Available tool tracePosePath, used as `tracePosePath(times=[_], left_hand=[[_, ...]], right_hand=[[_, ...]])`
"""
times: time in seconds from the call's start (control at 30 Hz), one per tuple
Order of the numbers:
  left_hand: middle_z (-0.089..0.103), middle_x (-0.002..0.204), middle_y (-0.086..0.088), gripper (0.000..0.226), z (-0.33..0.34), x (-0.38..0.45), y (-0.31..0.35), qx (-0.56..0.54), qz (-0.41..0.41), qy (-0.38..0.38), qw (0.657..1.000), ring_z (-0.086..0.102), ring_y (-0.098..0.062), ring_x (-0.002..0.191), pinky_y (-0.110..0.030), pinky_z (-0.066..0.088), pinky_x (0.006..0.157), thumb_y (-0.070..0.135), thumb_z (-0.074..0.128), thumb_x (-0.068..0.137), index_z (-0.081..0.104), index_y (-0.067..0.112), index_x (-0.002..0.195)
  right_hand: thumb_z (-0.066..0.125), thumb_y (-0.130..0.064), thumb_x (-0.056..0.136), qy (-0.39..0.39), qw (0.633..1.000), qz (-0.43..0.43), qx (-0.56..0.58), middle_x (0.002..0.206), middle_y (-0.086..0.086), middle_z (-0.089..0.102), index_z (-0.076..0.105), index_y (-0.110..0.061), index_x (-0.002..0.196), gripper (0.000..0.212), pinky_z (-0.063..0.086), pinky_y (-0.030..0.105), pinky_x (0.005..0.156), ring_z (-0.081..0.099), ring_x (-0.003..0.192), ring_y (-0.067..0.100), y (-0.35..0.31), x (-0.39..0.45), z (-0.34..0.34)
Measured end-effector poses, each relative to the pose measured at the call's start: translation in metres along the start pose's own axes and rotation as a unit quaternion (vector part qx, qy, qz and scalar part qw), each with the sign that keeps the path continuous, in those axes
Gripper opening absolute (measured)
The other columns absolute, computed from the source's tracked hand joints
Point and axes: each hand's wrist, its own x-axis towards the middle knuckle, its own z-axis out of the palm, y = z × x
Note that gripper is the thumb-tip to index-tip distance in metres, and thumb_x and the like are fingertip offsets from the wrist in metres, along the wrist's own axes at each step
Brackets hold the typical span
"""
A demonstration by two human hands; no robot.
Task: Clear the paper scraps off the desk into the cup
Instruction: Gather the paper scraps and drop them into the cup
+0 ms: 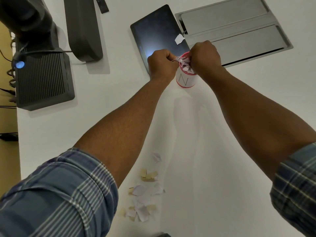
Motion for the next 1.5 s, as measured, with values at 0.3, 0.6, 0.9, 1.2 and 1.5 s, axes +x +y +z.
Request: tracePosePath(times=[0.3,0.6,0.9,1.2,1.5], left_hand=[[0.068,0.077,-0.002,0.007,0.004,0.002,0.015,0.044,0.067,-0.002,0.997,0.055,-0.007,0.063,-0.003,0.038,0.053,0.014,0.07,0.083,0.07,0.008,0.079],[0.068,0.091,-0.013,0.02,0.02,-0.005,0.022,0.124,0.21,-0.092,0.965,0.064,-0.022,0.083,-0.028,0.051,0.082,0.021,0.058,0.092,0.068,0.004,0.089],[0.065,0.119,-0.012,0.035,0.017,0.004,0.024,0.236,0.226,-0.164,0.931,0.061,-0.027,0.107,-0.031,0.046,0.096,0.025,0.065,0.087,0.061,0.011,0.119],[0.064,0.126,-0.009,0.04,0.014,-0.022,0.002,0.3,0.354,-0.17,0.869,0.055,-0.028,0.116,-0.039,0.033,0.11,0.032,0.048,0.092,0.059,0.014,0.126],[0.049,0.143,-0.01,0.052,0.022,-0.023,-0.014,0.348,0.347,-0.189,0.85,0.044,-0.03,0.133,-0.041,0.02,0.117,0.042,0.043,0.097,0.044,0.013,0.139]], right_hand=[[0.069,-0.015,0.082,-0.043,0.996,-0.075,0.017,0.097,0.018,0.068,0.067,0.001,0.102,0.025,0.053,0.039,0.084,0.064,0.087,0.032,0.01,-0.004,-0.029],[0.069,-0.007,0.084,0.012,0.998,-0.054,0.04,0.101,0.014,0.072,0.072,-0.006,0.105,0.021,0.053,0.038,0.092,0.067,0.093,0.029,0.022,-0.018,-0.02],[0.07,-0.01,0.084,0.071,0.992,-0.061,0.088,0.102,0.014,0.072,0.072,-0.006,0.106,0.022,0.052,0.036,0.091,0.067,0.093,0.028,0.035,-0.022,-0.014],[0.066,-0.014,0.089,0.117,0.984,-0.033,0.13,0.109,0.01,0.072,0.071,-0.009,0.111,0.022,0.049,0.026,0.087,0.069,0.094,0.023,0.033,-0.03,-0.007],[0.049,-0.009,0.096,0.13,0.971,0.007,0.199,0.115,0.008,0.07,0.07,-0.007,0.113,0.027,0.047,0.025,0.095,0.067,0.102,0.019,0.036,-0.029,-0.006]])
